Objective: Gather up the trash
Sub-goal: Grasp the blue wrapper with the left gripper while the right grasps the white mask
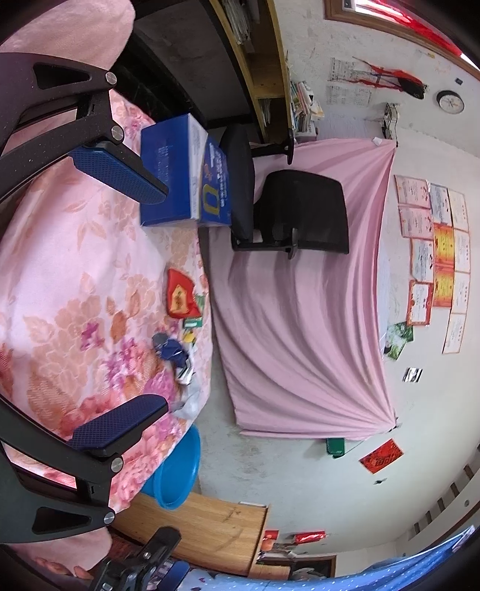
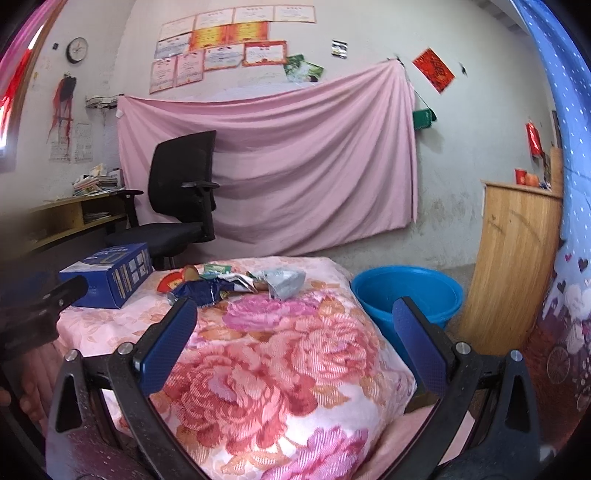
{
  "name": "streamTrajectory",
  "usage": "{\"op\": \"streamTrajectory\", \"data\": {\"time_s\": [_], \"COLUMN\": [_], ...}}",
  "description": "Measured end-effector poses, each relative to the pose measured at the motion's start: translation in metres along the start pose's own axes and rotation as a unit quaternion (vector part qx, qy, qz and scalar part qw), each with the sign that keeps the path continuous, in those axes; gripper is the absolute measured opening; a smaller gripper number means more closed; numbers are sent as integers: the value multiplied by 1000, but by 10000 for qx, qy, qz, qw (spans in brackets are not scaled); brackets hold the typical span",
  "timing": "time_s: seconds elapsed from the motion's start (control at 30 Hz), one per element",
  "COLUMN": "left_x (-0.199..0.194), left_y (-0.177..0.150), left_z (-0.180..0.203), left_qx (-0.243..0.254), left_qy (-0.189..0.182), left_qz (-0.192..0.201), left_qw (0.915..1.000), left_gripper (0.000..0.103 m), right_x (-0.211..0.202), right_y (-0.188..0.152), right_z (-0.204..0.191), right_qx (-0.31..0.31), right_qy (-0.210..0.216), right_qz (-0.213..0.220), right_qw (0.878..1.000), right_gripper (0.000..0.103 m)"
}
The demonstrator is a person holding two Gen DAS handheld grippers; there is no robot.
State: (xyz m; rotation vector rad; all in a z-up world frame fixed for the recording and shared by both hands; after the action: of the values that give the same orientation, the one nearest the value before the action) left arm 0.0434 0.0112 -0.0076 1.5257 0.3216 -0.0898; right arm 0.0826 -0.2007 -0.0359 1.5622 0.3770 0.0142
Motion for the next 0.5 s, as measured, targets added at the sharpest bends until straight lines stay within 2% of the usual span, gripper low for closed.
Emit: {"op": "streamTrajectory", "data": {"time_s": [0.1,0.2,0.33,0.5], "left_x": [8,24,51,91], "left_y": [12,27,42,56], "left_z": [-2,0,3,18], "left_qx": [20,167,129,130], "left_qy": [24,-55,-170,-422], "left_qz": [71,50,7,-102], "left_qw": [10000,9998,9998,9990], "left_gripper": [101,101,101,101], "right_x": [8,25,44,89], "right_y": [12,28,47,62], "right_z": [1,6,16,33], "right_qx": [-190,-374,-448,-416], "right_qy": [29,-22,-45,68], "right_qz": [94,222,447,344], "right_qw": [9998,9990,9980,9985], "right_gripper": [103,103,103,103]}}
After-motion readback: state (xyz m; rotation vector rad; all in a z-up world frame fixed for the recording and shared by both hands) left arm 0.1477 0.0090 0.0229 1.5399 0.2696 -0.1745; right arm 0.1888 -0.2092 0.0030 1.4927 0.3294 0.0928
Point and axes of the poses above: each gripper's, at about its wrist camera, not at the fingertips, and x roughly the way its jaws point, z to its right, y to its top, the point moved 4 cm from there along x, roughly the way its jaws point, and after that the axes turned 7 degrees about y, right-handed, at the moved point
